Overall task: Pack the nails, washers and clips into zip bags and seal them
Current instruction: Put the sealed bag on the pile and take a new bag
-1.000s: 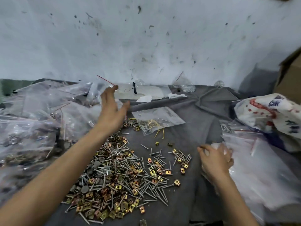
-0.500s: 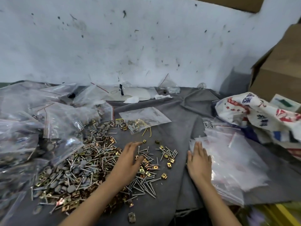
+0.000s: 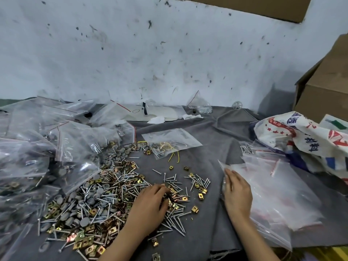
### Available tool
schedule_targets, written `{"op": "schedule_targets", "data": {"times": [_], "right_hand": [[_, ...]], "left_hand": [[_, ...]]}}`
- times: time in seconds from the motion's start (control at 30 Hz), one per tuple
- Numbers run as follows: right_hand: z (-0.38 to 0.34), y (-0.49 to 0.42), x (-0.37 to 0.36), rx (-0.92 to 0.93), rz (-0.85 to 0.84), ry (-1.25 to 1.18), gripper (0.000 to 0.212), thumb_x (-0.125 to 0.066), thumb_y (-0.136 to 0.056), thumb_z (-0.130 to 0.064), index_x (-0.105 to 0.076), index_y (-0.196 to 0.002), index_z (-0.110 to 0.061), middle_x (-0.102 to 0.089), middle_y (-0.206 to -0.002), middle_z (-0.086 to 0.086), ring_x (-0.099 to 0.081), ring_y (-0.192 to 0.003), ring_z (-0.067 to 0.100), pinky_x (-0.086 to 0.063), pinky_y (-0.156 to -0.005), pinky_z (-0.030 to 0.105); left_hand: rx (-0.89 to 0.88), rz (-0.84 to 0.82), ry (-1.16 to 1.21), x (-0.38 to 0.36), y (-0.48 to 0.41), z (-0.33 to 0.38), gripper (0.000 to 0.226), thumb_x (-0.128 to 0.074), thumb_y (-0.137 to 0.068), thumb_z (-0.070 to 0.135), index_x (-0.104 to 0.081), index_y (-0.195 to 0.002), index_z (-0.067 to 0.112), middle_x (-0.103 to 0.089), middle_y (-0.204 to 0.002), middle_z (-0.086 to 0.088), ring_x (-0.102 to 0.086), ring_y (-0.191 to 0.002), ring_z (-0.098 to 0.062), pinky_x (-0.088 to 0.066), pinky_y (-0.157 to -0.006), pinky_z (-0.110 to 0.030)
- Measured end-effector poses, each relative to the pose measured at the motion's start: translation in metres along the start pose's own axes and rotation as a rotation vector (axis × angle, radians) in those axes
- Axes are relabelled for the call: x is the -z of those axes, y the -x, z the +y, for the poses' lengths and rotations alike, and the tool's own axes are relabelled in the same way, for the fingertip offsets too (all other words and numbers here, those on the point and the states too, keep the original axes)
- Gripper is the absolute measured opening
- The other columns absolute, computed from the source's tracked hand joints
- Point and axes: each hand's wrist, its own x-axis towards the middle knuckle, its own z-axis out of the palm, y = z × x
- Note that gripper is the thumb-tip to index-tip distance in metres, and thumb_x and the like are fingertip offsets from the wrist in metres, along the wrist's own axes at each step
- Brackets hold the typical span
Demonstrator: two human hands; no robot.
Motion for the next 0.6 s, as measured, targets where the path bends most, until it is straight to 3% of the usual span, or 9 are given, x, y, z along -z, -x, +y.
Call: {"op": "schedule_targets", "data": {"times": [0.1, 0.17, 0.27, 0.33, 0.43, 0.5, 0.6], "right_hand": [[-0.023, -0.002, -0.008, 0.036, 0.209, -0.147, 0.017, -0.067, -0.085, -0.004, -0.074, -0.100, -0.006, -0.070, -0.105, 0.012, -0.058, -0.106, 0.032, -0.045, -0.093, 0.044], [-0.051, -0.007, -0.015, 0.061, 0.224, -0.282, 0.016, -0.072, -0.079, -0.003, -0.075, -0.095, -0.005, -0.071, -0.102, 0.007, -0.055, -0.108, 0.029, -0.045, -0.095, 0.043], [-0.100, -0.020, -0.029, 0.097, 0.095, -0.463, 0.011, -0.075, -0.075, -0.009, -0.075, -0.085, -0.012, -0.068, -0.105, -0.007, -0.044, -0.113, 0.014, -0.031, -0.099, 0.013], [-0.132, -0.029, -0.041, 0.107, -0.027, -0.566, 0.011, -0.076, -0.074, -0.013, -0.070, -0.079, -0.020, -0.063, -0.105, -0.015, -0.039, -0.111, 0.003, -0.025, -0.096, 0.004], [-0.160, -0.024, -0.054, 0.176, -0.203, -0.588, 0.022, -0.077, -0.075, -0.015, -0.063, -0.088, -0.024, -0.060, -0.095, -0.016, -0.039, -0.108, 0.000, -0.024, -0.091, 0.000], [-0.164, -0.007, -0.060, 0.260, -0.274, -0.594, 0.024, -0.077, -0.075, -0.017, -0.063, -0.094, -0.023, -0.056, -0.091, -0.020, -0.041, -0.103, -0.004, -0.028, -0.090, 0.002], [-0.159, 0.006, -0.063, 0.357, -0.349, -0.597, 0.020, -0.078, -0.073, -0.009, -0.059, -0.075, -0.017, -0.056, -0.095, -0.019, -0.050, -0.100, -0.004, -0.038, -0.086, 0.009]], "left_hand": [[-0.015, -0.003, 0.032, 0.000, 0.000, 0.000, 0.030, -0.045, -0.096, 0.033, -0.054, -0.125, 0.030, -0.051, -0.125, 0.015, -0.046, -0.117, -0.006, -0.033, -0.101, -0.022], [0.006, 0.027, 0.155, 0.004, -0.005, 0.003, 0.025, -0.051, -0.095, 0.030, -0.059, -0.119, 0.027, -0.053, -0.120, 0.015, -0.049, -0.112, -0.003, -0.036, -0.099, -0.020], [0.087, 0.124, 0.355, 0.028, -0.026, 0.006, 0.016, -0.059, -0.093, 0.025, -0.066, -0.107, 0.027, -0.059, -0.101, 0.021, -0.053, -0.094, 0.013, -0.039, -0.087, -0.007], [0.178, 0.194, 0.507, 0.050, -0.044, 0.000, 0.015, -0.060, -0.092, 0.020, -0.067, -0.101, 0.030, -0.065, -0.092, 0.022, -0.060, -0.085, 0.014, -0.044, -0.080, -0.006], [0.307, 0.260, 0.760, 0.072, -0.057, -0.012, 0.011, -0.059, -0.092, 0.021, -0.064, -0.095, 0.030, -0.073, -0.085, 0.007, -0.070, -0.078, -0.005, -0.056, -0.078, -0.025], [0.328, 0.317, 0.796, 0.071, -0.052, -0.018, 0.015, -0.061, -0.086, 0.029, -0.063, -0.101, 0.028, -0.074, -0.086, 0.008, -0.071, -0.076, -0.006, -0.056, -0.072, -0.022], [0.300, 0.373, 0.703, 0.063, -0.046, -0.023, 0.025, -0.069, -0.083, 0.022, -0.063, -0.106, 0.030, -0.072, -0.090, 0.016, -0.069, -0.080, -0.001, -0.055, -0.071, -0.019]]}}
